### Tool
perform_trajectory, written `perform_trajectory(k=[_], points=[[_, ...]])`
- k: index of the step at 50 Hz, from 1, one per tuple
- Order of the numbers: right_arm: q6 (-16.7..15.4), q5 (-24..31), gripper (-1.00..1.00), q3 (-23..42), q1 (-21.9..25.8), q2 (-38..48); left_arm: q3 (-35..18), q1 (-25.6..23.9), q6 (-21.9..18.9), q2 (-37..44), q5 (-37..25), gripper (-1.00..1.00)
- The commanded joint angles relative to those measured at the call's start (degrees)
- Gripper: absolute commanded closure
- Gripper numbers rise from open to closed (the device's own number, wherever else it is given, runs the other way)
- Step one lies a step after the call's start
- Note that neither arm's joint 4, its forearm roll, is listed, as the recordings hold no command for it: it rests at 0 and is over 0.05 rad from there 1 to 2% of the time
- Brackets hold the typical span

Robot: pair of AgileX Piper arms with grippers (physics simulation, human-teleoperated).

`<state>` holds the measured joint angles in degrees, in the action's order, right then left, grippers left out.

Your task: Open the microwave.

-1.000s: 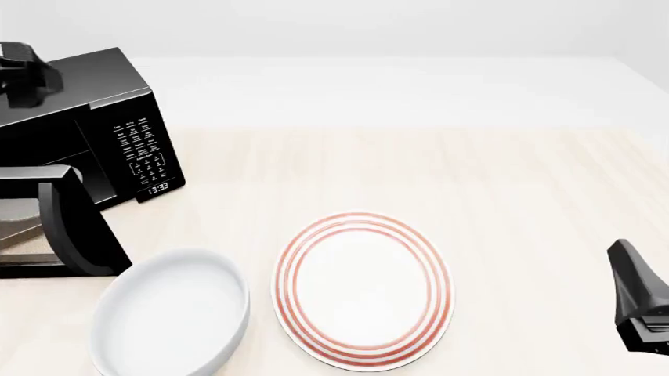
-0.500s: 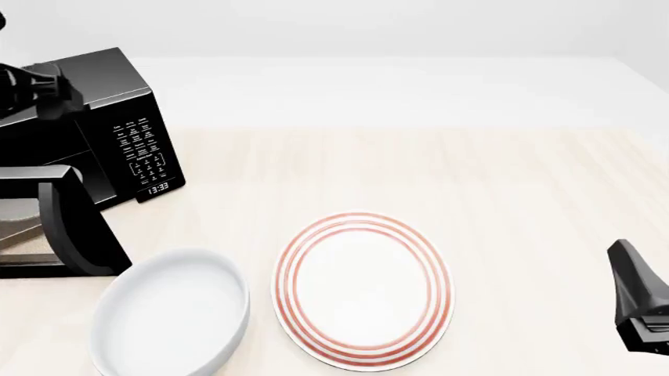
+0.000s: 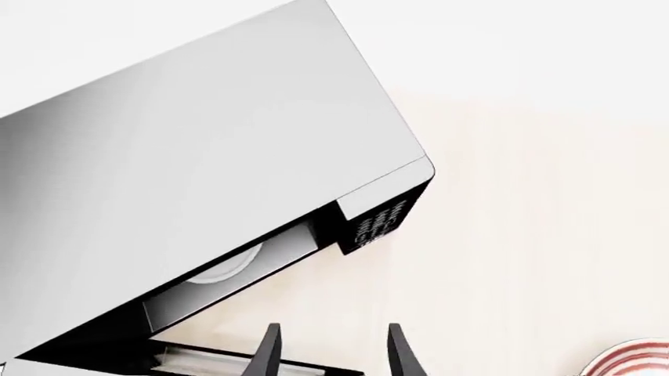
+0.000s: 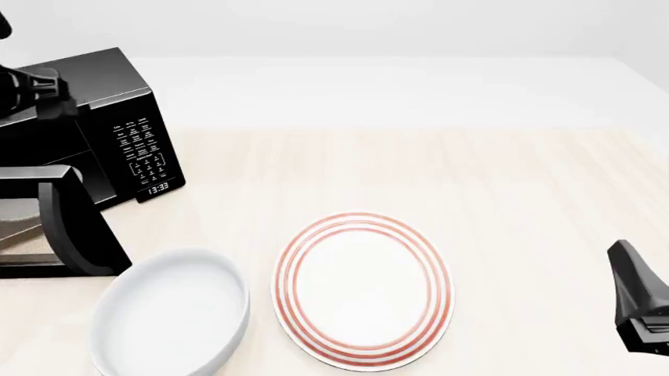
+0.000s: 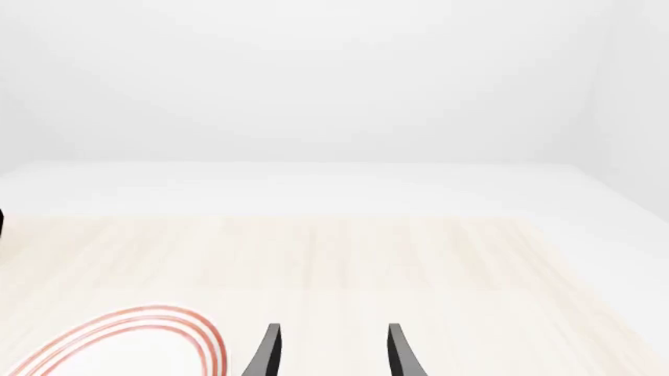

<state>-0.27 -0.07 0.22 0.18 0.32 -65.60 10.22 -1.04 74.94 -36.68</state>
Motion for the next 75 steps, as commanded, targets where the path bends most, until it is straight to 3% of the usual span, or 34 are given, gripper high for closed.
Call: perform_trajectory(k=[1, 37, 75], points=[[0.0, 0.1, -1.0, -0.1, 0.0, -0.1, -1.3, 2.1, -0.6, 2.7, 0.5, -1.0], [0.0, -0.1, -1.0, 0.0, 0.0, 0.2, 0.3, 6.8, -3.3, 9.1, 4.0, -1.0], [0.0, -0.1, -1.0, 0.0, 0.0, 0.2, 4.7, 7.3, -3.6, 10.5, 6.8, -1.0]])
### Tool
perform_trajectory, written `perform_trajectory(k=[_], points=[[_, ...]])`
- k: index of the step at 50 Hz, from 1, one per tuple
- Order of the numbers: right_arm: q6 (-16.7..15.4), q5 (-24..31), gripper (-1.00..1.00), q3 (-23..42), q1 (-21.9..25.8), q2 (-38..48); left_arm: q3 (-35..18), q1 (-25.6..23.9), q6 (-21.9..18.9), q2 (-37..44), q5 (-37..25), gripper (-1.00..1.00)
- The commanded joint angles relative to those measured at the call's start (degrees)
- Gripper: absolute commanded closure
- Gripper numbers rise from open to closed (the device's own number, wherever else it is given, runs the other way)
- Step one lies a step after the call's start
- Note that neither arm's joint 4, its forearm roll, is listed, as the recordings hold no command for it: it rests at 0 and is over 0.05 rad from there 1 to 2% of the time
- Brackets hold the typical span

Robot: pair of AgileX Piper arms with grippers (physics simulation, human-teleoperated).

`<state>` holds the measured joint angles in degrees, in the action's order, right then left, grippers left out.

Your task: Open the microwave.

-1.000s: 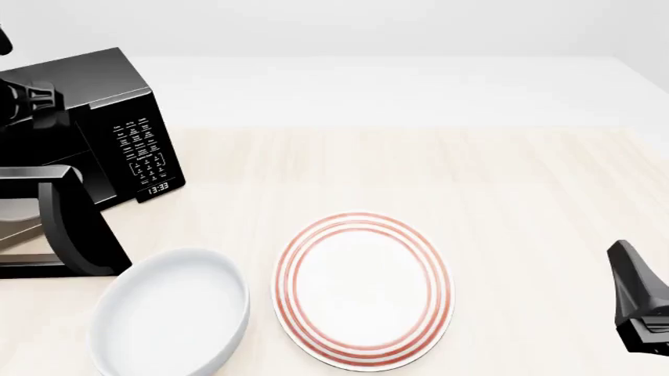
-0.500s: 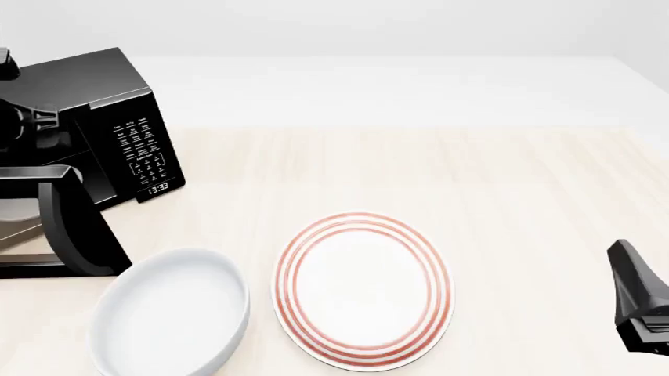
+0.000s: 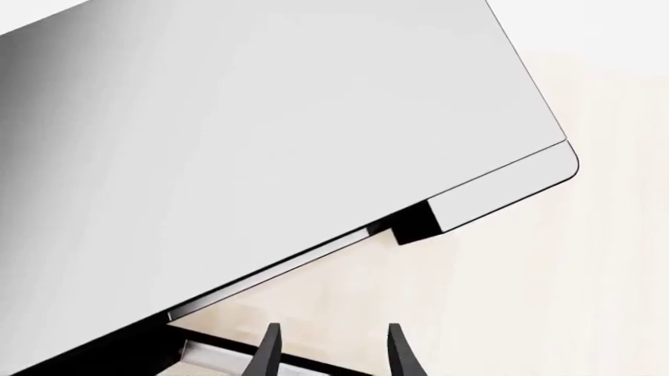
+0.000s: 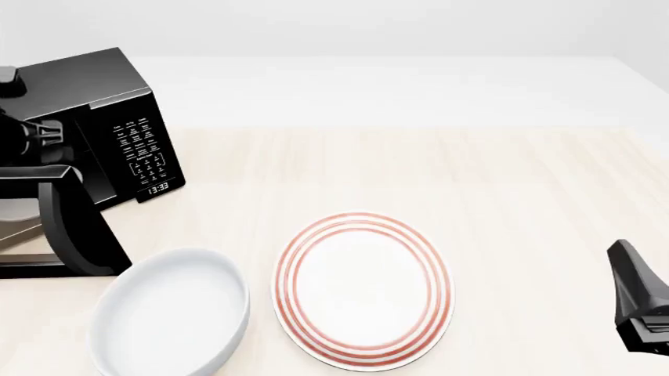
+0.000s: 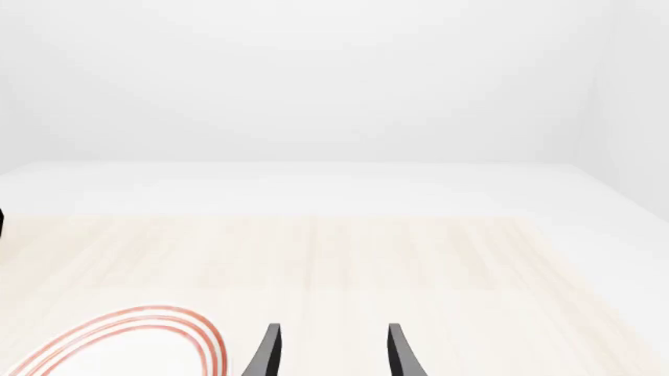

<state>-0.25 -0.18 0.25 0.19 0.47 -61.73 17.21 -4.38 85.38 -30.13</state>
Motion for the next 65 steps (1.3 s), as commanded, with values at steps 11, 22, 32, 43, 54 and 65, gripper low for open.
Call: perform_trajectory(k=[11, 22, 32, 43, 54, 65], points=[[0.0, 0.0, -1.0, 0.0, 0.0, 0.0, 1.7, -0.5, 0.4, 0.0, 0.5, -1.0], [0.0, 0.0, -1.0, 0.0, 0.0, 0.0, 2.7, -0.3, 0.2, -1.7, -0.3, -1.0], [0.0, 0.0, -1.0, 0.0, 0.0, 0.0, 5.1, 0.1, 0.1, -3.0, 0.1, -1.0], [0.0, 0.0, -1.0, 0.0, 0.0, 0.0, 7.2, 0.3, -0.2, -5.0, 0.0, -1.0], [0.0, 0.0, -1.0, 0.0, 0.0, 0.0, 9.6, 0.8, 0.4, -8.7, -0.9, -1.0], [0.0, 0.0, -1.0, 0.0, 0.0, 0.0, 12.0, 1.4, 1.0, -11.4, -1.0, -1.0]])
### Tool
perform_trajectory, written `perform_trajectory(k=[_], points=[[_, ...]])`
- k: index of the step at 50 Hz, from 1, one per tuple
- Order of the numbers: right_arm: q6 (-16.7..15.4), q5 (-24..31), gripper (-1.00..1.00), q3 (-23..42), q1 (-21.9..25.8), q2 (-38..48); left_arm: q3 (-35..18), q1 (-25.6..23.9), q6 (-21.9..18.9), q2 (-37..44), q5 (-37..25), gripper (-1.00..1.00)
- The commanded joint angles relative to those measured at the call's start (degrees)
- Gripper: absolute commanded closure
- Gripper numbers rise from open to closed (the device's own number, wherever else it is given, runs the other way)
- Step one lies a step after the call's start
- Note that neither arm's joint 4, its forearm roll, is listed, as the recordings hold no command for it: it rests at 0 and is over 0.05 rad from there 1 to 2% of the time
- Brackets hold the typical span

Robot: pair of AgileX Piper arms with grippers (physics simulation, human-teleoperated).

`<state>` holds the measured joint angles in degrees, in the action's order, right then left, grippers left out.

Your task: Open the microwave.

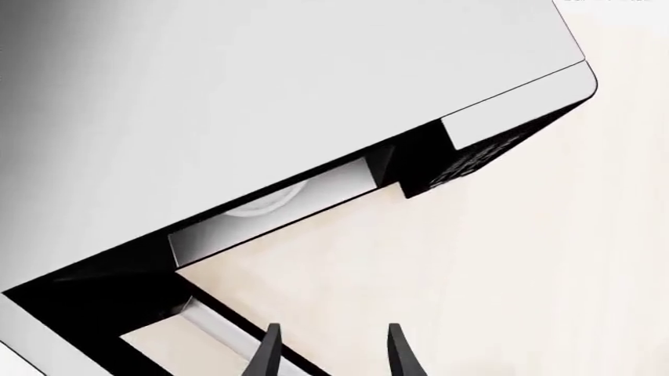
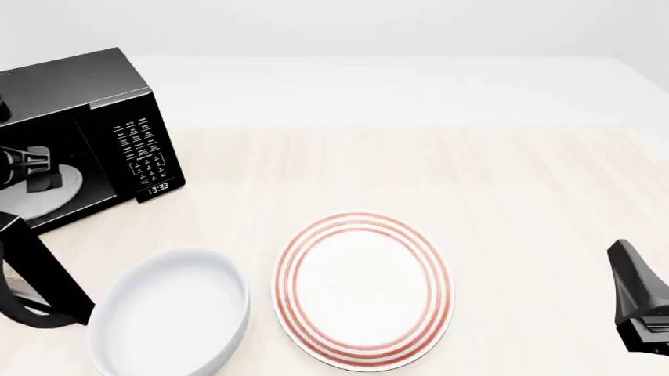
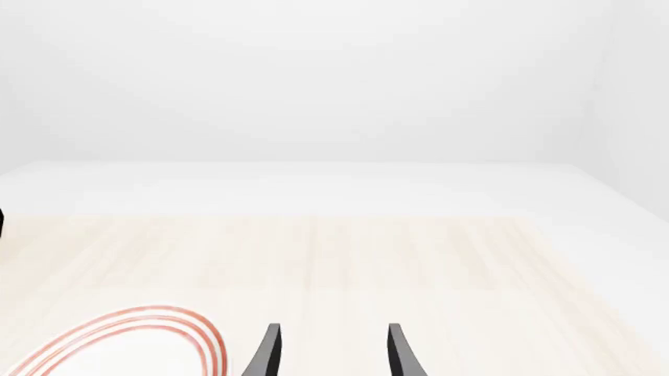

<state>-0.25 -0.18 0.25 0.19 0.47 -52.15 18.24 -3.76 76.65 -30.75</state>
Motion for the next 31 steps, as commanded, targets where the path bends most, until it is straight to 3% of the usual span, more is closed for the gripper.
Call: perform_trajectory(k=[1, 31], points=[[0.0, 0.0, -1.0, 0.0, 0.0, 0.0, 2.7, 0.3, 0.6, -2.9, -0.4, -1.0], [0.0, 0.0, -1.0, 0.0, 0.0, 0.0, 8.6, 3.8, 0.1, -10.3, -2.9, -1.0]])
